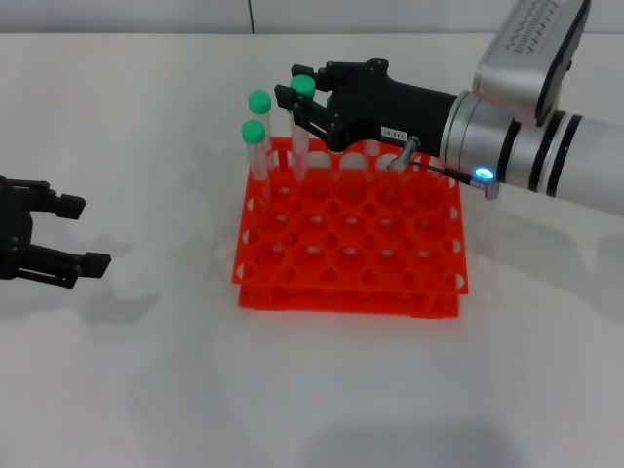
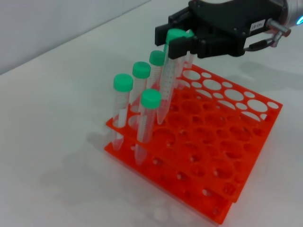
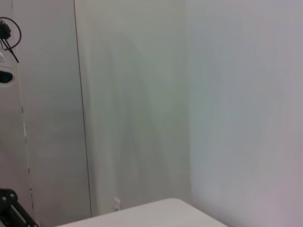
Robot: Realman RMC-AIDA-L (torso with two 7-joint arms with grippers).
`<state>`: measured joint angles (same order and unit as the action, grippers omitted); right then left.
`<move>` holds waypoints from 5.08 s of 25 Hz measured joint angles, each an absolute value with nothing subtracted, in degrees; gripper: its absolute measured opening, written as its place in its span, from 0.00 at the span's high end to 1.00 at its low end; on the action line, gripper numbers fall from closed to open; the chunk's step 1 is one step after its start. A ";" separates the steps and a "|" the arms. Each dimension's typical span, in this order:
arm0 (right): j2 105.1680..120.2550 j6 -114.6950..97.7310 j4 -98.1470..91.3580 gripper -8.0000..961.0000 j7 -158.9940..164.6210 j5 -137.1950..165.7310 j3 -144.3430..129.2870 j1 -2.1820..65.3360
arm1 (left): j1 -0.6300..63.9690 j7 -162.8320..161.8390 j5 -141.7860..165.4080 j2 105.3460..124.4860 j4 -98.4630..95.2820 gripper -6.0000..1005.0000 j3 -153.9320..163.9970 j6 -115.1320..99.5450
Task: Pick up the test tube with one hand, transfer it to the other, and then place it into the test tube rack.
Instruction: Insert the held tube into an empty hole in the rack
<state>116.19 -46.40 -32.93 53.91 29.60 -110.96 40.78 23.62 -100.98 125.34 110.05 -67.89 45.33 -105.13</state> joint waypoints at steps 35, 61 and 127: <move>116.19 -44.29 -32.05 0.72 55.43 27.57 -113.47 40.53 | 23.91 -100.91 126.65 110.58 -67.38 0.12 45.53 -105.03; 116.19 -42.51 -31.90 0.73 57.35 27.94 -113.58 40.87 | 23.97 -100.15 126.65 110.65 -66.72 0.12 45.51 -104.52; 116.19 -42.53 -31.32 0.72 57.48 28.04 -113.18 41.22 | 24.79 -99.32 127.54 110.66 -65.75 0.12 45.52 -103.09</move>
